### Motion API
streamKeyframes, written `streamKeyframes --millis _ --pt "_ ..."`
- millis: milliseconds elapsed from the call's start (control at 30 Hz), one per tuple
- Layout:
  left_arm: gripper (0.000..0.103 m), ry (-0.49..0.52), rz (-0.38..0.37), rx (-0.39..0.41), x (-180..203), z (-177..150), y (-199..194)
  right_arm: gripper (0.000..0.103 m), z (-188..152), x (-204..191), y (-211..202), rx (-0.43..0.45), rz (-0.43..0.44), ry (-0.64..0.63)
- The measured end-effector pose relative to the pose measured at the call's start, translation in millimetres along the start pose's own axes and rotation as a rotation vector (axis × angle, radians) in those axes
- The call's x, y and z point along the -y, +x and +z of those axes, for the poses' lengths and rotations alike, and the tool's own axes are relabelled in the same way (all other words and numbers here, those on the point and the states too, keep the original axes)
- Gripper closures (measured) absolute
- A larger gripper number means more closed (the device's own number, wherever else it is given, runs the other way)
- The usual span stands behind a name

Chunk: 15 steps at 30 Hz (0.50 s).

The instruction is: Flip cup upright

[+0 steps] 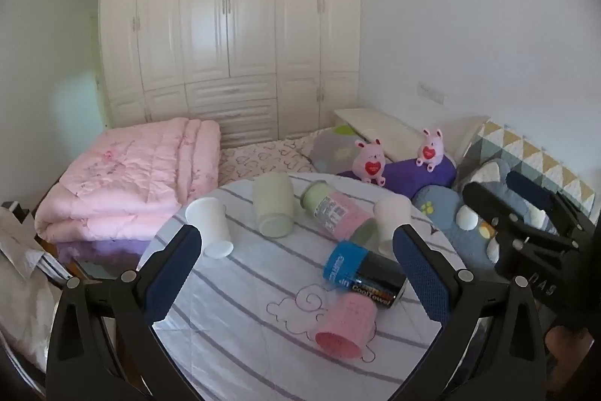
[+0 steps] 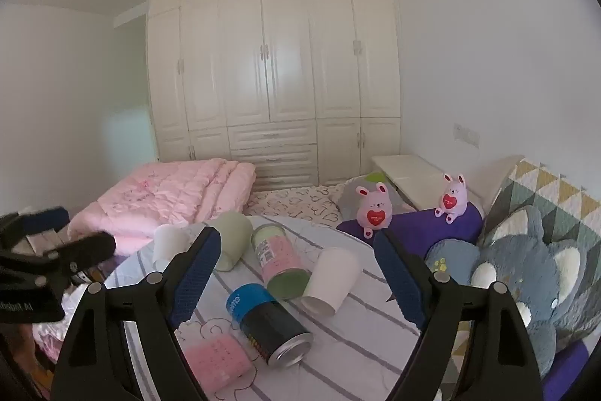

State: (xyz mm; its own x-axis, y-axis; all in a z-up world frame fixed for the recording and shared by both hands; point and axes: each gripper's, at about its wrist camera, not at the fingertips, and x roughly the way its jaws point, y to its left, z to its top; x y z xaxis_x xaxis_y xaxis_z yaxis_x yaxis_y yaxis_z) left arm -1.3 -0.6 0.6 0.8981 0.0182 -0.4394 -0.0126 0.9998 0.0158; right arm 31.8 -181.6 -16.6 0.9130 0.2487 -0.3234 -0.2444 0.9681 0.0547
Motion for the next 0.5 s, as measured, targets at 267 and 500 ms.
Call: streamKeyframes --millis 267,500 --pt "0.0 0.009 0.005 -0.071 5 -4 1 0.018 -1 2 1 -0.026 0.034 0.052" --pt "0.0 -0.051 -0.064 -0.143 -1 -13 7 0.018 -5 -5 -1 -0.055 0.071 0.008"
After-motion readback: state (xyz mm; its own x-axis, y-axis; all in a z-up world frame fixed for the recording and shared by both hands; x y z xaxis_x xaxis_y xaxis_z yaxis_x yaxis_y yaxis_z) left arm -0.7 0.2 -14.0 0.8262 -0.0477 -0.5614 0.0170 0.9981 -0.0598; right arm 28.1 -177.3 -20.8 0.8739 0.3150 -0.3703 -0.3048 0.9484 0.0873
